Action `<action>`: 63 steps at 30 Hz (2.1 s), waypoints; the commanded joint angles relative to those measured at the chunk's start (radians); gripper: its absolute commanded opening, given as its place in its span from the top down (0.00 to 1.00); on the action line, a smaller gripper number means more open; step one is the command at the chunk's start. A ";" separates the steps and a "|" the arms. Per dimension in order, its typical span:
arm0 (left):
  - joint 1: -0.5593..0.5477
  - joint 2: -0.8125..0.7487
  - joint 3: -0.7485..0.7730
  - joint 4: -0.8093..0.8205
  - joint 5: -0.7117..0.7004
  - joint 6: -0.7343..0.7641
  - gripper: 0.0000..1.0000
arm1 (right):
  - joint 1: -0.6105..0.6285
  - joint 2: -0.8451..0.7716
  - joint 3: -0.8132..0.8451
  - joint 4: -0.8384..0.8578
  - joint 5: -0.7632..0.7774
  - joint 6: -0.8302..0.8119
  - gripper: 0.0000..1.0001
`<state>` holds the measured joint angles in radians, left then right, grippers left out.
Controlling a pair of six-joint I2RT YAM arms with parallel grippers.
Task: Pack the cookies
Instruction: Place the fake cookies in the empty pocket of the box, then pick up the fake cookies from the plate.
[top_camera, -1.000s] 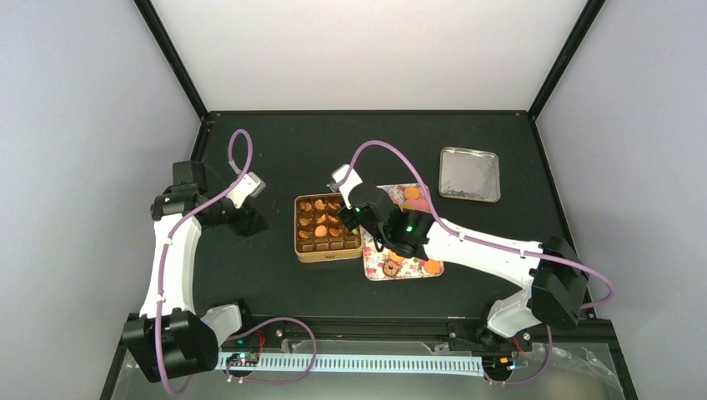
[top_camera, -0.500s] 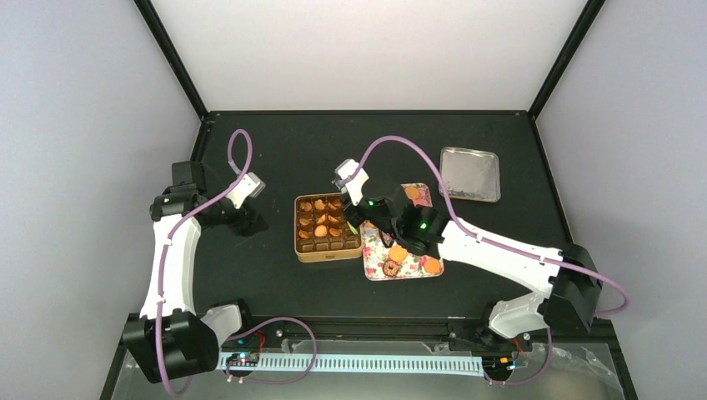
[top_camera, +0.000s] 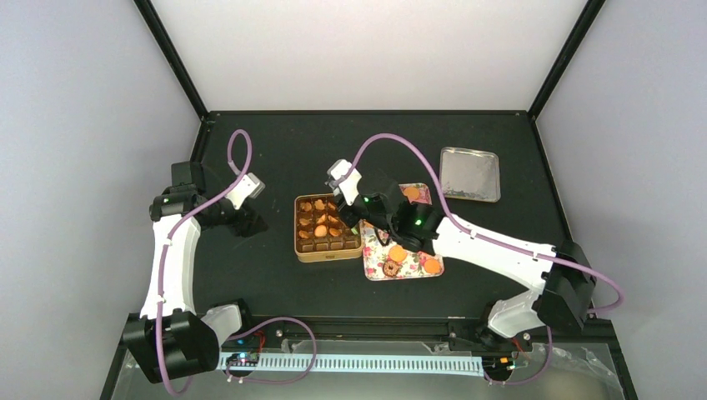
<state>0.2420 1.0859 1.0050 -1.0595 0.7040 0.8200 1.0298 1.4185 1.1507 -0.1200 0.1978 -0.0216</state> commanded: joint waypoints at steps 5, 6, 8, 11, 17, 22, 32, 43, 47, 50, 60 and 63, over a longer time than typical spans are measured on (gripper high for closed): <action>0.013 -0.021 0.012 -0.023 0.025 0.035 0.32 | -0.011 0.053 0.030 0.024 -0.007 -0.021 0.71; 0.013 -0.020 0.012 -0.023 0.026 0.034 0.32 | -0.013 0.057 0.028 0.026 -0.008 -0.021 0.71; 0.015 -0.019 0.016 -0.023 0.025 0.031 0.32 | -0.014 0.065 0.024 0.032 -0.012 -0.022 0.71; 0.015 -0.017 0.023 -0.027 0.025 0.030 0.32 | -0.016 0.079 0.021 0.036 -0.014 -0.025 0.72; 0.014 -0.015 0.040 -0.035 0.027 0.026 0.32 | -0.017 0.097 0.022 0.038 -0.032 -0.039 0.77; 0.016 -0.015 0.048 -0.038 0.026 0.027 0.32 | -0.019 0.105 0.026 0.036 -0.039 -0.050 0.83; 0.016 -0.013 0.053 -0.043 0.029 0.027 0.32 | -0.025 0.083 0.037 0.032 -0.067 -0.090 0.90; 0.016 -0.015 0.064 -0.055 0.038 0.027 0.32 | -0.143 -0.082 -0.051 0.061 -0.031 -0.015 0.72; 0.017 -0.023 0.070 -0.060 0.040 0.027 0.31 | -0.228 -0.143 -0.140 0.095 -0.068 0.038 0.69; 0.016 -0.024 0.069 -0.060 0.046 0.021 0.31 | -0.262 -0.154 -0.181 0.125 -0.098 0.073 0.66; 0.016 -0.024 0.061 -0.072 0.052 0.024 0.31 | -0.281 -0.037 -0.198 0.237 -0.090 0.129 0.61; 0.016 -0.024 0.065 -0.076 0.051 0.026 0.31 | -0.281 0.002 -0.197 0.262 -0.089 0.138 0.61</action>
<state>0.2489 1.0790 1.0405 -1.1099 0.7261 0.8288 0.7555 1.3857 0.9527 0.0376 0.1032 0.0845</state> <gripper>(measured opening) 0.691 0.389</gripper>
